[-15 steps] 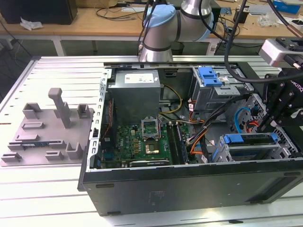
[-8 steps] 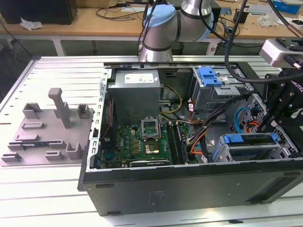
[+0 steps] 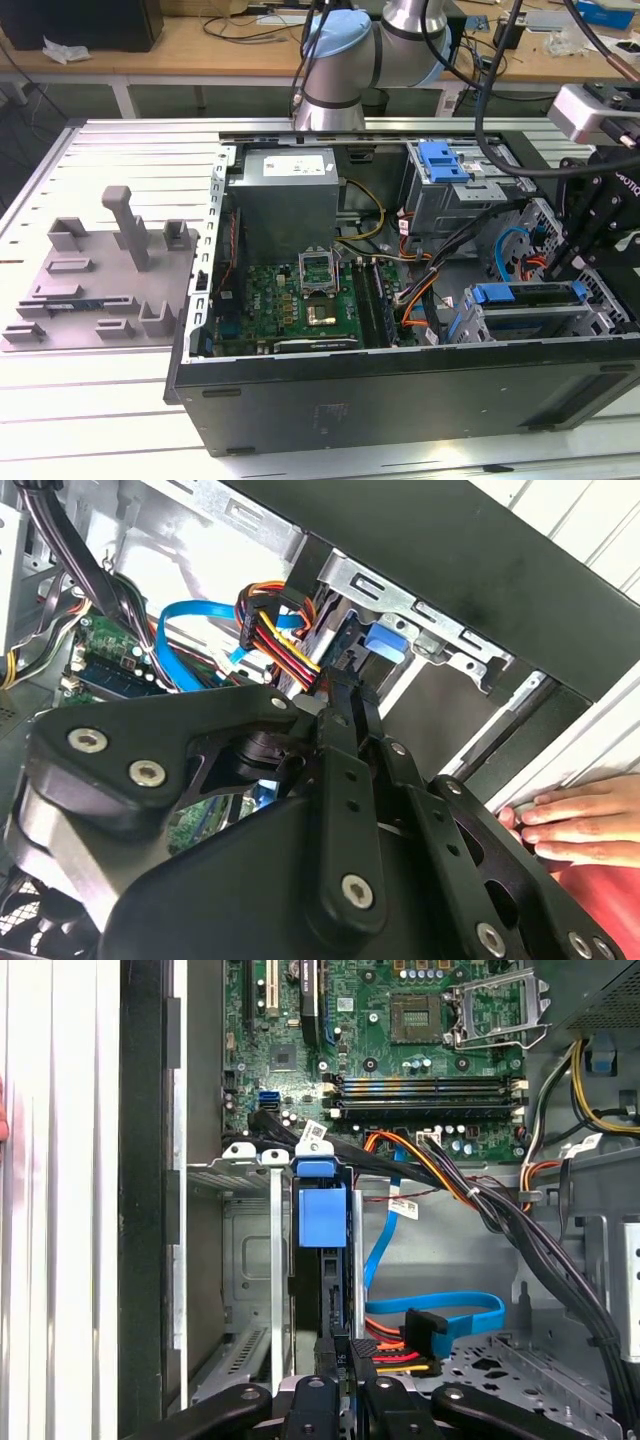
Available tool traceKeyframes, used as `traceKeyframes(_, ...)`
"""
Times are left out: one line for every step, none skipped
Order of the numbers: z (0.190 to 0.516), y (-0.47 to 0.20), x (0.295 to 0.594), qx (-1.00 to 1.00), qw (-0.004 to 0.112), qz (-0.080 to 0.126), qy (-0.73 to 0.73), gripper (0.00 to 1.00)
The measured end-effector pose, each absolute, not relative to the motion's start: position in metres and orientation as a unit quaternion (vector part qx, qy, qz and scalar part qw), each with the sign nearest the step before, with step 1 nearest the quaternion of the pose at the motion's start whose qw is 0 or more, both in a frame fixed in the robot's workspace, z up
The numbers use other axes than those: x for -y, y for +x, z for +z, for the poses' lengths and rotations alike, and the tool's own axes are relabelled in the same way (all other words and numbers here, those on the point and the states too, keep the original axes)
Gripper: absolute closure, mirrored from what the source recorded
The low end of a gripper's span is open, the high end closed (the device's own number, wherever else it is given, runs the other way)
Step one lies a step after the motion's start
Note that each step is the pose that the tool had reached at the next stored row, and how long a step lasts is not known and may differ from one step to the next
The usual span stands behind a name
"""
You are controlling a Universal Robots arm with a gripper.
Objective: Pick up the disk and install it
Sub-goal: 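Insert the first disk wire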
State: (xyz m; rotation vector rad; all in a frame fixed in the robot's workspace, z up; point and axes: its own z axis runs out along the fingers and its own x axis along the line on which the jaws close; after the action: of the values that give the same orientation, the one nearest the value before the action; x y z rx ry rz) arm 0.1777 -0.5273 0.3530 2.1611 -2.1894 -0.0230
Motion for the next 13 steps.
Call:
traceKeyframes(0.3527,0.1777,0.5272,0.711,0.033,-0.007,0.702,0.83)
traceKeyframes(0.3526,0.1776,0.5272,0.711,0.033,-0.007,0.702,0.83)
traceKeyframes(0.3523,0.1776,0.5272,0.711,0.033,-0.007,0.702,0.83)
traceKeyframes(0.3522,0.1776,0.5273,0.711,0.033,-0.007,0.702,0.83)
traceKeyframes(0.352,0.1776,0.5273,0.711,0.033,-0.007,0.702,0.83)
traceKeyframes(0.3518,0.1776,0.5272,0.711,0.033,-0.007,0.702,0.83)
traceKeyframes(0.3517,0.1776,0.5272,0.711,0.033,-0.007,0.702,0.83)
traceKeyframes(0.3515,0.1776,0.5272,0.711,0.033,-0.007,0.702,0.83)
traceKeyframes(0.3513,0.1776,0.5272,0.711,0.033,-0.007,0.702,0.83)
traceKeyframes(0.3511,0.1776,0.5272,0.711,0.033,-0.007,0.702,0.83)
traceKeyframes(0.351,0.1776,0.5273,0.711,0.033,-0.007,0.702,0.83)
traceKeyframes(0.3509,0.1776,0.5272,0.711,0.033,-0.007,0.702,0.83)
traceKeyframes(0.3508,0.1776,0.5272,0.711,0.033,-0.007,0.702,0.83)
